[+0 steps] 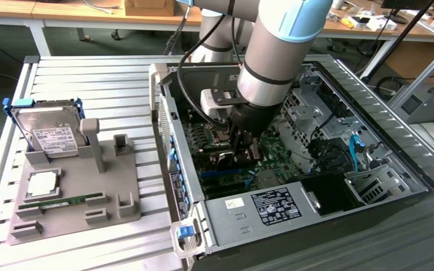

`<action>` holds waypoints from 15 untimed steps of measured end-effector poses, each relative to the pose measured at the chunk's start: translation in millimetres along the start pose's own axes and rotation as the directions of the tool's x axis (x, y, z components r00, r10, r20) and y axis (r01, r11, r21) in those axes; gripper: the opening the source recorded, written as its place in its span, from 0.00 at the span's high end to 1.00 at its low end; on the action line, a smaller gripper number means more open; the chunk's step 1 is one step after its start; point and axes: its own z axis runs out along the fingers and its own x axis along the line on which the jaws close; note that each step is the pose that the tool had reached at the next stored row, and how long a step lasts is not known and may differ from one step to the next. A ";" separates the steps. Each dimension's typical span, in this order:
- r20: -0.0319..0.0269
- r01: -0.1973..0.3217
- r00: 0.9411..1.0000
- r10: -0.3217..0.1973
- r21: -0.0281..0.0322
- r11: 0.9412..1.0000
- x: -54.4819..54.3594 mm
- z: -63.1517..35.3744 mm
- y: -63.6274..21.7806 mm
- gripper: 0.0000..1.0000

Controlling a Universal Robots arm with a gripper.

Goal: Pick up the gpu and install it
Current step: 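Insert the gpu into the slot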

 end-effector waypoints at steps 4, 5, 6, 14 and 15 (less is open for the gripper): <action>0.000 0.000 1.000 0.000 0.000 1.000 0.0 0.3 0.0 0.73; 0.000 0.000 1.000 0.000 0.000 1.000 0.1 0.3 -0.1 0.73; 0.000 0.000 1.000 0.000 -0.002 1.000 0.0 0.3 -0.5 0.73; 0.000 0.002 1.000 -0.002 -0.003 1.000 0.0 0.4 -0.3 0.73; 0.000 0.003 1.000 -0.003 -0.003 1.000 0.0 0.3 -0.3 0.73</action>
